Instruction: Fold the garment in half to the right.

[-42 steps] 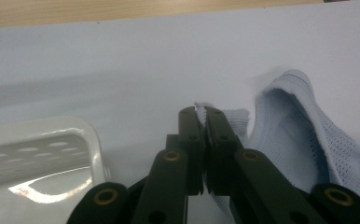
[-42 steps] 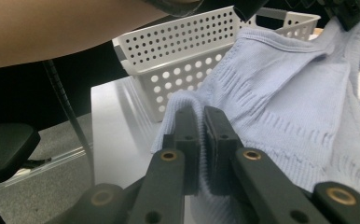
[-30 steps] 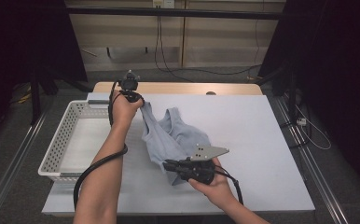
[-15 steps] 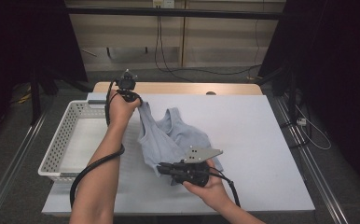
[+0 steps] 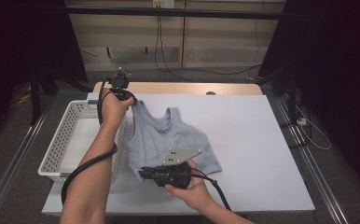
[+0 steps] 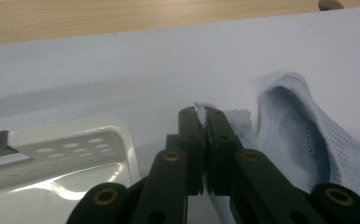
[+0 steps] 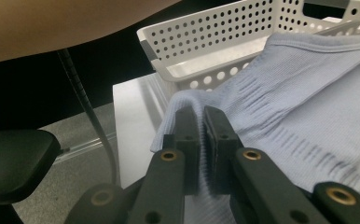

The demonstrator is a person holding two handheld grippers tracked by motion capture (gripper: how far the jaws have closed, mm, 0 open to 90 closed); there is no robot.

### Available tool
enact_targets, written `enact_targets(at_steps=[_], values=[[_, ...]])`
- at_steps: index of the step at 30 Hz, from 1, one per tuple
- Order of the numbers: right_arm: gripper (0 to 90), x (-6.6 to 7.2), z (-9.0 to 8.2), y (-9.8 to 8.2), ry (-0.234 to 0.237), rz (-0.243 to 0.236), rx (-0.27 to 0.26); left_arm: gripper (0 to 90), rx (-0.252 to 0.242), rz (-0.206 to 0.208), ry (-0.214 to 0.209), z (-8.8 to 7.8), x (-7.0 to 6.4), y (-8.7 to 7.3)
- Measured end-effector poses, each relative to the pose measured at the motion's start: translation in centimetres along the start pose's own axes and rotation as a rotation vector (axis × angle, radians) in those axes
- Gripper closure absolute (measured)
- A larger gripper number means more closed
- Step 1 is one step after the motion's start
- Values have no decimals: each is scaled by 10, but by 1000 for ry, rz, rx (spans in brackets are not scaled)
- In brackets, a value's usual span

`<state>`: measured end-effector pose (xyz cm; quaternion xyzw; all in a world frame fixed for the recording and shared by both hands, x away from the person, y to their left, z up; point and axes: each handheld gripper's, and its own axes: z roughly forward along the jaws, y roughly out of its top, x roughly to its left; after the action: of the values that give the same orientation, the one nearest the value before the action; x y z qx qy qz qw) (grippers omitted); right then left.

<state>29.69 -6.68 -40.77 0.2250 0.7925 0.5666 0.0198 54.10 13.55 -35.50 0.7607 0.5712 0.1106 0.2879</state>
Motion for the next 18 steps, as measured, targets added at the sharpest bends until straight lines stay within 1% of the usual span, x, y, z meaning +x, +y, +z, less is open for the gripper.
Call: enact_targets(at_steps=[3,5,6,9,11,13,18], values=[[858,1,6,1,6,13,-2,869,0,-6,2,0,5,-1],[859,2,9,1,6,11,2,869,2,-6,6,0,7,-2],[859,2,10,1,6,11,1,869,3,-2,14,1,7,-2],[858,1,10,0,12,18,1,869,15,4,14,3,7,-1],[858,-1,7,0,13,33,-9,869,11,1,8,5,4,1],[858,-2,3,-1,8,39,-20,869,10,10,11,6,1,3],[858,-7,-11,-3,-17,54,-42,868,2,19,6,9,-9,7]])
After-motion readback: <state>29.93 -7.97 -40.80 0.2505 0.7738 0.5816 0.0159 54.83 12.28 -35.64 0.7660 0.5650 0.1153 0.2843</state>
